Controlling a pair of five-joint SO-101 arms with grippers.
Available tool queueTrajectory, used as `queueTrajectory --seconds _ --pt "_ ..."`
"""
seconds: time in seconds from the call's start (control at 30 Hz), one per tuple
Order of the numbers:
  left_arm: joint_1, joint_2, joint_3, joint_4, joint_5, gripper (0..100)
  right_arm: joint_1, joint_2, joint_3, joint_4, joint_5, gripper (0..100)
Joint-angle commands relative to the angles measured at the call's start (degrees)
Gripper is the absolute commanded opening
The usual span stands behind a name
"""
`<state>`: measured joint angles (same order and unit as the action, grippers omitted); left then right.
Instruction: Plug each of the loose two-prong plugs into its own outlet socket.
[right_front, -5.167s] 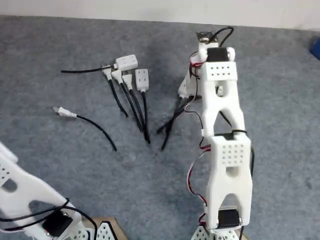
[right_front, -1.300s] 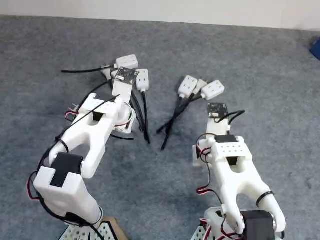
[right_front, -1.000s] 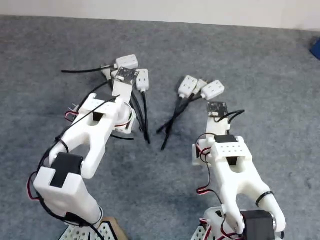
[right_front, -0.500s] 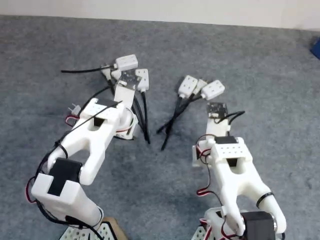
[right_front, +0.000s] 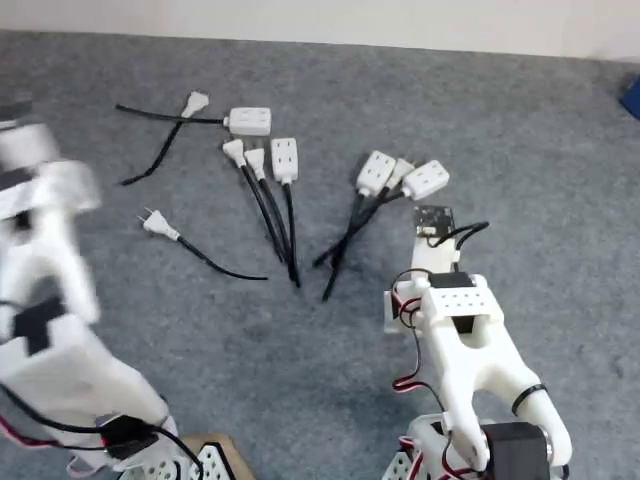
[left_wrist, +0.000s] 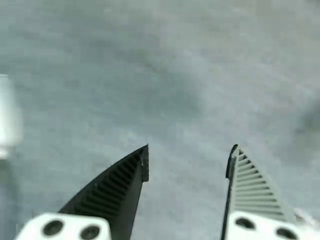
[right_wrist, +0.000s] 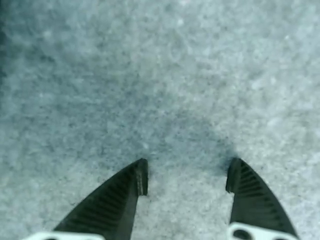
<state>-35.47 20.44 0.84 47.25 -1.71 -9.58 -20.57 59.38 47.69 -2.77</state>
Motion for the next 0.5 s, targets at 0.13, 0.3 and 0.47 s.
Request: queueTrajectory --seconds 0.13,0.3,0.47 --pt "-2.1 16.9 -28.6 4.4 -3.2 27 -0.6 -1.5 0.0 -0.5 -0.1 25.6" --pt "-5.7 23.7 -45.2 11.9 4.7 27 -0.6 -1.5 0.1 -0.5 -0.1 25.6" --pt "-9.8 27.0 -58.3 21.4 4.9 27 -0.6 -1.5 0.0 -0.5 0.0 25.6"
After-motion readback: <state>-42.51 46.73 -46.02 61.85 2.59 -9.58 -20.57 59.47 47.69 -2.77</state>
